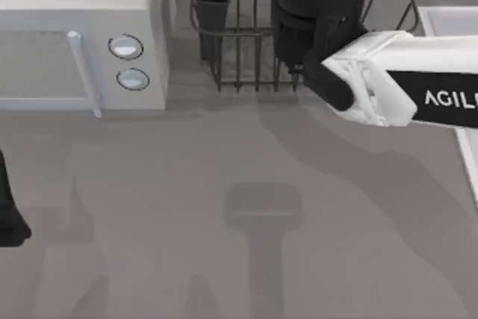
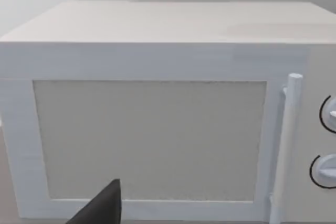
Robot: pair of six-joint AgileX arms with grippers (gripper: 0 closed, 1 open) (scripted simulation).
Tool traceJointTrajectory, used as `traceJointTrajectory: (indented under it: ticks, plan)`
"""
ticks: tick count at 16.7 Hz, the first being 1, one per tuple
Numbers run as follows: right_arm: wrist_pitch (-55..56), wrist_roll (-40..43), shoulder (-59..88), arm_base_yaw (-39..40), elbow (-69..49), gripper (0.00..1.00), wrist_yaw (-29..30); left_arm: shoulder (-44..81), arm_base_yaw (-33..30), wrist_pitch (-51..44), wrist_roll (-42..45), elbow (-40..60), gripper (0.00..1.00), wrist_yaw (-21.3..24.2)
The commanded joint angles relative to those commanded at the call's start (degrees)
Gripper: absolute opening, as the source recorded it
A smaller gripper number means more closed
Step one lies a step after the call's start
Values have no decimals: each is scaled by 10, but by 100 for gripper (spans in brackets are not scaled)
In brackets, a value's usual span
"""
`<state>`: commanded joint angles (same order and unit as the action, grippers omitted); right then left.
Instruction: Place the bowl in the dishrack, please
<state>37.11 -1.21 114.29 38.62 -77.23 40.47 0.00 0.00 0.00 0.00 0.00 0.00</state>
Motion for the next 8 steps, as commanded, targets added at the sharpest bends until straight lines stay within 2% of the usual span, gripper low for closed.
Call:
traceJointTrajectory:
  ticks: [3,7,8]
  plan:
    - [30,2,28,-24,8,0,-24,0,0,0,0,0,100,0]
    - [30,2,28,-24,8,0,-24,0,0,0,0,0,100,0]
    - [30,2,28,-24,8,8,-24,0,0,0,0,0,100,0]
